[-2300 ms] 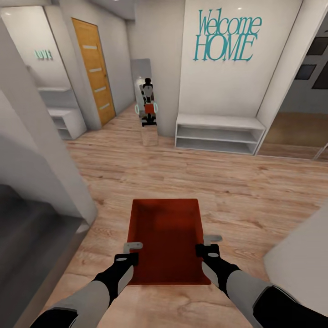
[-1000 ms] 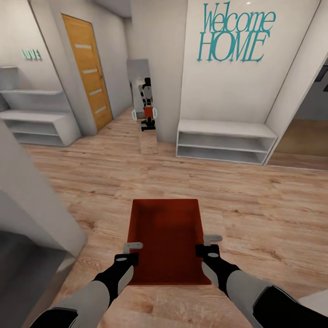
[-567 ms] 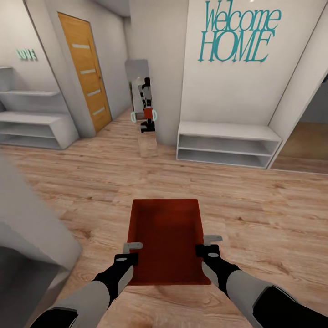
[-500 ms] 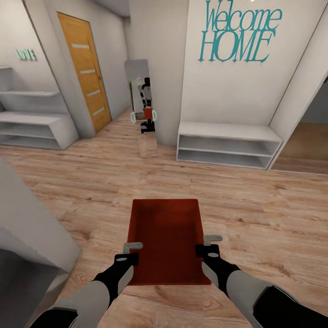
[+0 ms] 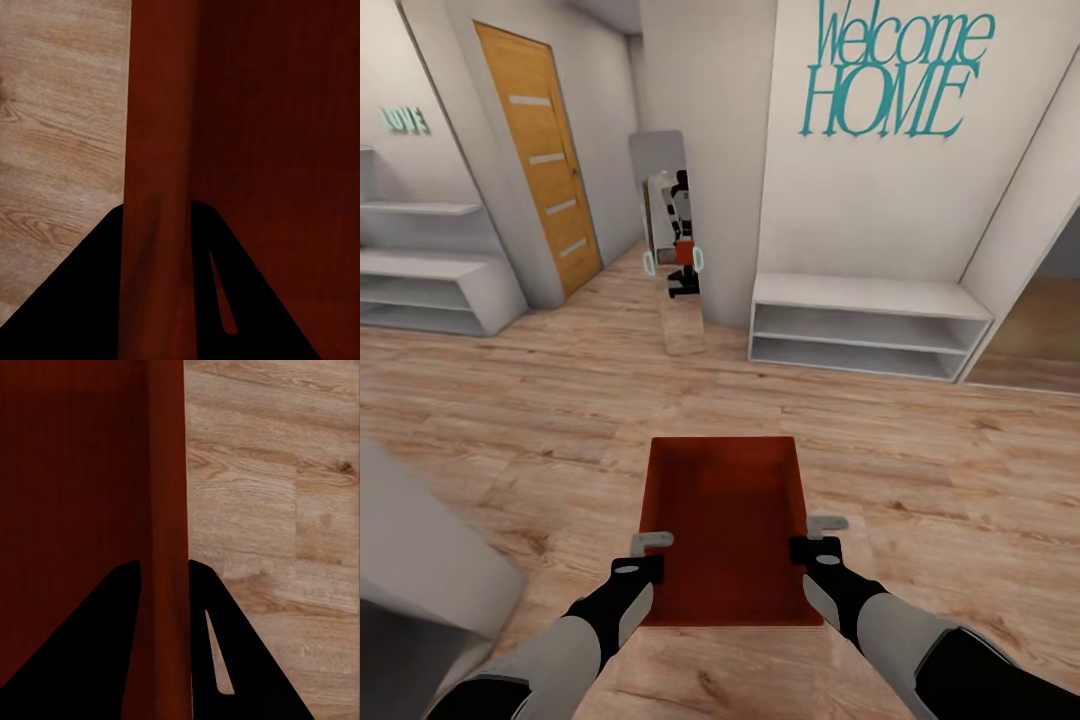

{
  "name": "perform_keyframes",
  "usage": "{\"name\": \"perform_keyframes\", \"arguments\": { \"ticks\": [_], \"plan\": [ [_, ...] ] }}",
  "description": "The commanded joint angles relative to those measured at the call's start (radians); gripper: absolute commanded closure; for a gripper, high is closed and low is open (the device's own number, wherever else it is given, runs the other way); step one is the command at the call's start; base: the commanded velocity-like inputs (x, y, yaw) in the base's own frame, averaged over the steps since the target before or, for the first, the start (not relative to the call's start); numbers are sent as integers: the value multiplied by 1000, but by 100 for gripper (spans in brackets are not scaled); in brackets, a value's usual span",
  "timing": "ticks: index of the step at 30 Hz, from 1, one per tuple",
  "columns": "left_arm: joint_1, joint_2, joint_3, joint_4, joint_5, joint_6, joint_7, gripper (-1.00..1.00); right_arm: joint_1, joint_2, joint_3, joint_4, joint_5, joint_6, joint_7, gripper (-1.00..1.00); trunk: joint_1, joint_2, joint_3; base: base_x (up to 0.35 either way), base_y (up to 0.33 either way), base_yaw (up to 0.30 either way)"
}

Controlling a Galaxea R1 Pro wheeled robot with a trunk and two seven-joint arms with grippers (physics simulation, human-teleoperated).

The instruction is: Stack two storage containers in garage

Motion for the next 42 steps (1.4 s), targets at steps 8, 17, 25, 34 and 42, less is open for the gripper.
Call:
{"name": "perform_keyframes", "arguments": {
  "ticks": [8,17,25,34,42],
  "plan": [
    [0,5,-6,-6,-23,7,18,100,-1,0,-7,25,-26,-5,-5,100,1,-1,-1,325,0,2],
    [0,5,-6,-6,-23,6,18,100,-1,0,-9,25,-26,-5,-5,100,1,-1,-5,325,0,192],
    [0,5,-6,-6,-23,6,18,100,-1,0,-9,25,-26,-5,-5,100,1,-1,-10,325,0,262],
    [0,5,-6,-6,-23,6,18,100,-1,0,-8,25,-25,-5,-5,100,1,-1,-12,325,0,122],
    [0,5,-6,-6,-23,6,18,100,-1,0,-7,25,-24,-6,-5,100,1,-1,-12,325,0,1]
  ]
}}
